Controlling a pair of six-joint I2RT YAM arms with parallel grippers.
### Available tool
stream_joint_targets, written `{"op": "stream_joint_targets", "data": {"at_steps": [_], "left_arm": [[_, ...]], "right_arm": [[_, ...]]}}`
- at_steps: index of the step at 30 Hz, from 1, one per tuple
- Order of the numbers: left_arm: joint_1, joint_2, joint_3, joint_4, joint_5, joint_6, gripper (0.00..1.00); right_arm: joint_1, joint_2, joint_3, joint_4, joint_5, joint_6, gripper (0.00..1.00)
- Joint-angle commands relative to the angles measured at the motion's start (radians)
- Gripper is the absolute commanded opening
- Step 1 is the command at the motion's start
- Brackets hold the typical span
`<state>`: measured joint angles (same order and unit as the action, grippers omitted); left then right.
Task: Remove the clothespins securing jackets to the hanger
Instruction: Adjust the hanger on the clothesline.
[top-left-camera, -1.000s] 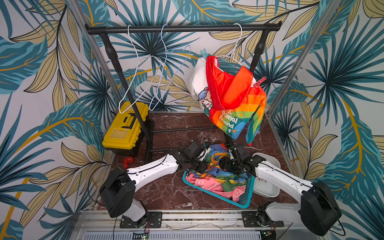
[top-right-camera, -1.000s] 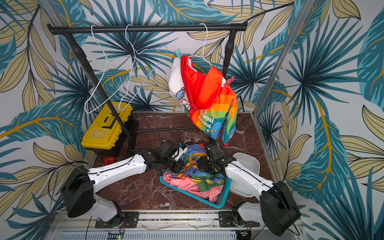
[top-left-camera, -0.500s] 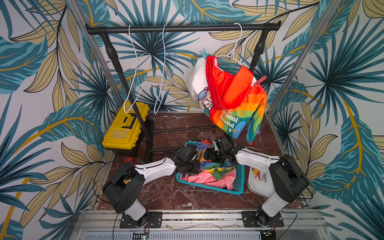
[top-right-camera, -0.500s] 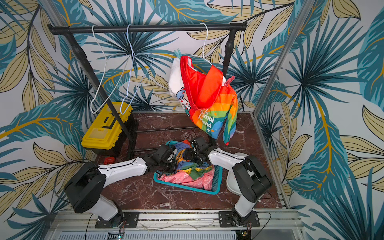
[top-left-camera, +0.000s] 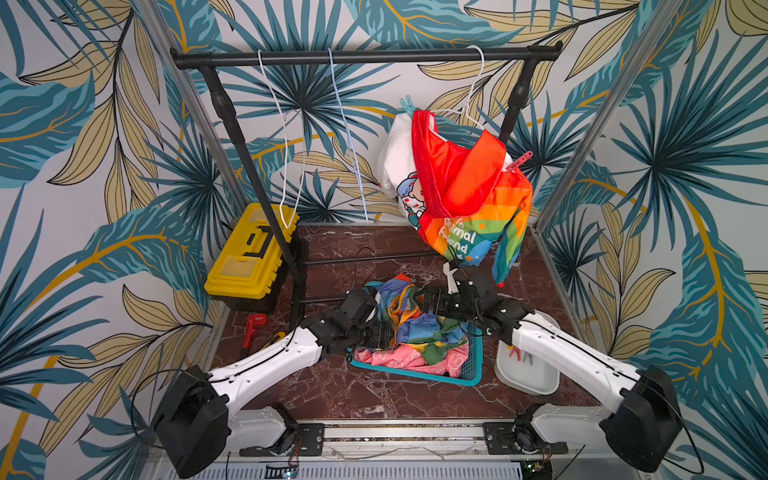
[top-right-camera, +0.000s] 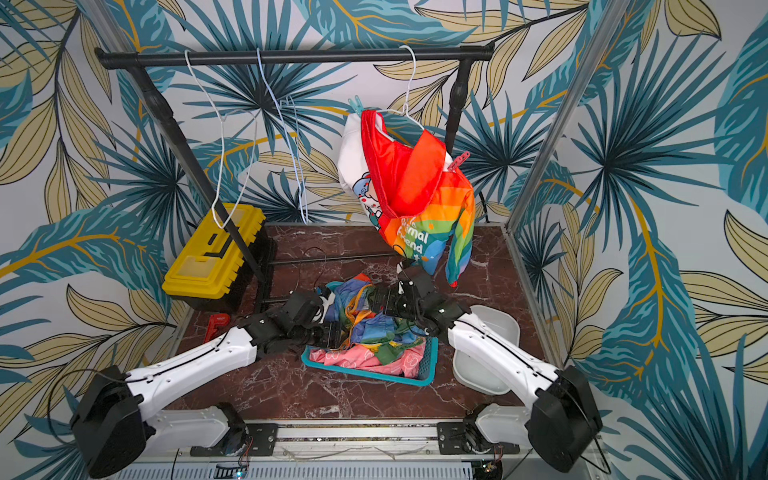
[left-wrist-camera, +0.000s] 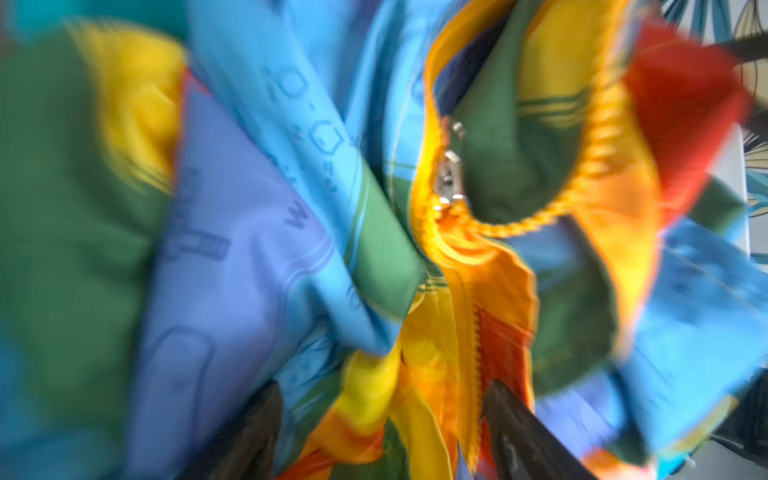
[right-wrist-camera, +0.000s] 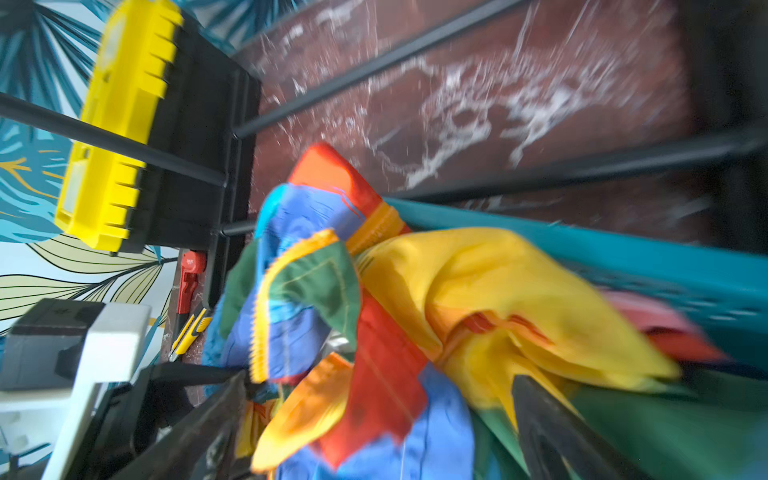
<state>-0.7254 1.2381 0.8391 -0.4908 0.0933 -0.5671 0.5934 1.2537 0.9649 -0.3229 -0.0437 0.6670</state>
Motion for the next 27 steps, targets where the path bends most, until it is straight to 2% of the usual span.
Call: {"op": "stream_joint_targets", "data": {"at_steps": [1, 6, 11, 18, 21, 27], "left_arm": [[0.01, -0.068, 0.068, -0.118, -0.068, 0.056, 0.83], [0.016, -0.184, 0.137, -0.126, -0.089, 0.104, 0.9], [0.023, -0.247, 0.187, -0.132, -0.091, 0.151, 0.98], [0.022, -0.252, 0.195, -0.13, 0.026, 0.18, 1.0], [0.023, -0.277, 0.192, -0.13, 0.082, 0.205, 1.0], [0.022, -0.321, 0.16, -0.125, 0.059, 0.209, 1.0]], "right_arm": [[-0.022, -0.079, 0.039, -0.201, 0.103, -0.07, 0.99], [-0.073, -0.242, 0.126, -0.313, 0.215, -0.114, 1.0], [-0.21, -0.308, 0.264, -0.319, 0.248, -0.159, 0.99], [-0.272, -0.231, 0.535, -0.225, 0.268, -0.287, 0.99], [-0.288, -0.165, 0.672, -0.264, 0.264, -0.322, 1.0], [-0.293, -0.168, 0.776, -0.293, 0.343, -0.404, 1.0]]}}
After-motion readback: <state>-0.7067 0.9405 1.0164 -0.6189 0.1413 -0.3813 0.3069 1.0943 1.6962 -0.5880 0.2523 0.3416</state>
